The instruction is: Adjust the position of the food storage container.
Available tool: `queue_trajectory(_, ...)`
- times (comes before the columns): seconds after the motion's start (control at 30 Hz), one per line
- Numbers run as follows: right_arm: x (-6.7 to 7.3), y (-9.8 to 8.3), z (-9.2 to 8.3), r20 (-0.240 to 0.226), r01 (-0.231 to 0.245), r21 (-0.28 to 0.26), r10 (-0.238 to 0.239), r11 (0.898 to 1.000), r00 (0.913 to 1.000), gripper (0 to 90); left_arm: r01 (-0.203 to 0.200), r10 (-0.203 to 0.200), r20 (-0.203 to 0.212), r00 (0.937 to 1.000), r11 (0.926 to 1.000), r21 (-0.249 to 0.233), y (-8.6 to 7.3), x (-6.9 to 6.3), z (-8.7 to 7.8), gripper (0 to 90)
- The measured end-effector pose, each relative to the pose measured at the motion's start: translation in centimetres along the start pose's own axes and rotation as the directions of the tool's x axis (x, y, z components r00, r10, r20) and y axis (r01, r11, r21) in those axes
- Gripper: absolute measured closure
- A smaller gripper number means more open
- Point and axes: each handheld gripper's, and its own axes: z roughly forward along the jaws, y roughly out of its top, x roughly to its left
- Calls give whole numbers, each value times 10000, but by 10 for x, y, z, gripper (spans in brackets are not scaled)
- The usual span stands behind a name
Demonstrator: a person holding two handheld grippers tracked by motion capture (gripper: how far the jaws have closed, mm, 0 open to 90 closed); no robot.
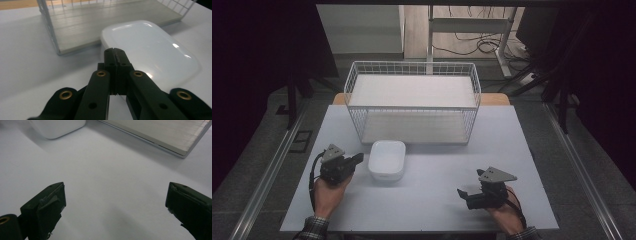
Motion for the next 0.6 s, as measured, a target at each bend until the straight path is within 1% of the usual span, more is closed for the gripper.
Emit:
queue_trajectory(0.1,0,0,1,-2,-5,49,5,10000,10000,29,116,-115,-97,9999,9999,102,5,6,14,900)
queue_trajectory(0.2,0,-1,2,-11,9,170,-9,9999,10000,29,16,-8,-246,9997,9995,311,10,7,29,900)
queue_trajectory(0.27,1,-1,2,2,40,194,-40,9998,10000,29,33,-21,-260,9997,9989,463,13,7,38,900)
queue_trajectory(0.37,0,-1,2,1,17,216,-17,9998,10000,29,-36,55,-306,9995,9981,607,16,6,48,900)
queue_trajectory(0.5,0,-2,3,-41,-53,258,54,9997,10000,30,30,-22,-134,9999,9982,602,20,5,55,900)
queue_trajectory(0.6,0,-2,4,-61,-17,292,18,9996,10000,31,-74,71,52,10000,9977,669,23,1,62,900)
